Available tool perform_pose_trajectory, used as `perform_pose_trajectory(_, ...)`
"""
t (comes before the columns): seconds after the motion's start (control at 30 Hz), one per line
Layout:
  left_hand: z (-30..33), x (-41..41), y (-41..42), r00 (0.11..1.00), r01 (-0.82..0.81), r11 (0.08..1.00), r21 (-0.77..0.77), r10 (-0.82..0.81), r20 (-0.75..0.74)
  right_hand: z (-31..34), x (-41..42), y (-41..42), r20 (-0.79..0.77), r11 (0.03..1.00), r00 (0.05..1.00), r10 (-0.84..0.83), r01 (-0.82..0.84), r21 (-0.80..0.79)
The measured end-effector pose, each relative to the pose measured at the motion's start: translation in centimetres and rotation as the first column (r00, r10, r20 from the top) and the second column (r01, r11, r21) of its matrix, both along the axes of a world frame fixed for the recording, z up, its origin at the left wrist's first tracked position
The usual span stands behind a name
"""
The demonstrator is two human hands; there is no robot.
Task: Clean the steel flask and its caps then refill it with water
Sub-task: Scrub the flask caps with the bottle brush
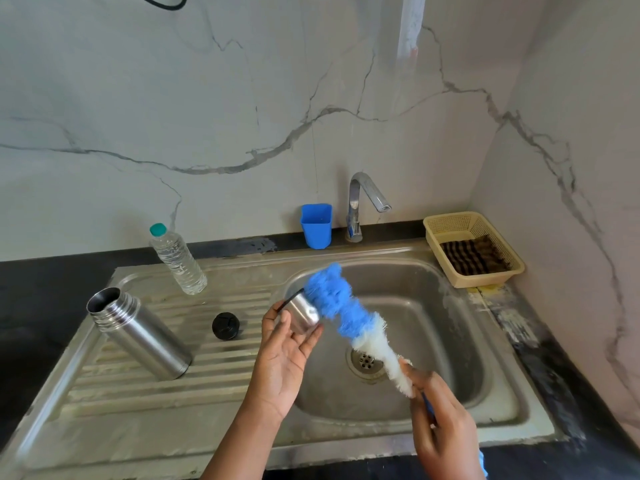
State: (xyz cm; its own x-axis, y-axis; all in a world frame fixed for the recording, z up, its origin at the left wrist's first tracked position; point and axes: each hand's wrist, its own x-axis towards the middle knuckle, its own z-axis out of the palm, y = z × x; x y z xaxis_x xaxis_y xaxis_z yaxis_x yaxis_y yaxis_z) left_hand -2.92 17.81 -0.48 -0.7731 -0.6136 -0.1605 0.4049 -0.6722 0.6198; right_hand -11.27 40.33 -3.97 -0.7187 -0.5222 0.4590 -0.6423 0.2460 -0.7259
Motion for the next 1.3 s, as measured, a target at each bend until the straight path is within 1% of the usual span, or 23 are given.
perform_pose_trajectory(0.07,0.1,0.1,-0.1,1.000,-0.014,0.999,0.037,0.014,0.015,0.5,0.1,0.2,-0.043,0.997,0.996,0.080,-0.079,0.019)
perform_pose_trajectory(0.1,0.1,0.1,-0.1,1.000,-0.021,0.999,0.042,0.021,0.013,0.5,0.1,0.2,-0.053,0.995,0.994,0.093,-0.092,0.026)
perform_pose_trajectory(0.23,0.5,-0.3,0.2,0.999,0.026,1.000,-0.002,-0.026,-0.044,0.0,0.0,-0.1,0.001,0.999,1.000,0.027,-0.027,0.017)
perform_pose_trajectory(0.3,0.8,-0.4,0.2,0.999,0.033,0.999,-0.023,-0.034,-0.019,0.2,0.2,0.2,-0.021,0.998,0.998,0.057,-0.057,0.002)
perform_pose_trajectory(0.4,0.7,-0.2,-0.2,0.998,0.034,0.999,-0.033,-0.032,0.058,0.7,0.6,0.5,-0.054,0.992,0.990,0.129,-0.129,-0.002)
perform_pose_trajectory(0.47,0.4,-0.2,-0.4,0.997,0.021,0.999,-0.042,-0.018,0.074,0.4,0.6,0.2,-0.039,0.994,0.994,0.106,-0.107,-0.014)
perform_pose_trajectory(0.53,0.5,-0.3,-0.2,0.998,-0.006,1.000,-0.017,0.007,0.066,0.0,0.3,0.0,-0.002,0.999,0.999,0.038,-0.038,-0.036)
perform_pose_trajectory(0.6,0.9,-0.5,0.1,0.994,-0.064,0.998,0.009,0.063,0.084,-0.3,0.1,0.0,0.009,0.999,1.000,-0.003,0.003,-0.048)
perform_pose_trajectory(0.73,1.7,-1.3,0.7,0.975,-0.186,0.982,0.019,0.182,0.130,-1.2,0.4,0.2,0.073,0.999,0.997,0.017,-0.013,-0.048)
perform_pose_trajectory(0.83,2.1,-1.8,1.2,0.974,-0.192,0.980,0.043,0.186,0.126,-1.7,1.2,0.3,0.124,0.999,0.991,0.044,-0.041,-0.025)
perform_pose_trajectory(0.97,2.1,-2.0,1.6,0.980,-0.159,0.985,0.060,0.150,0.132,-0.5,1.9,0.1,0.028,0.996,0.996,0.088,-0.089,0.030)
perform_pose_trajectory(1.03,1.7,-2.0,1.9,0.984,-0.136,0.988,0.074,0.126,0.130,-0.2,1.6,-0.4,0.002,0.997,0.998,0.064,-0.064,0.032)
perform_pose_trajectory(1.1,1.4,-2.0,2.3,0.985,-0.122,0.990,0.074,0.112,0.128,-0.3,0.9,-0.8,0.000,1.000,1.000,0.009,-0.009,0.014)
perform_pose_trajectory(1.2,1.6,-2.1,2.6,0.983,-0.130,0.989,0.072,0.118,0.142,-0.6,0.2,-0.6,0.010,0.998,0.999,-0.053,0.053,0.026)
perform_pose_trajectory(1.3,1.8,-1.8,1.7,0.976,-0.156,0.987,0.033,0.149,0.157,-0.8,1.4,0.2,0.009,0.999,1.000,0.008,-0.008,0.041)
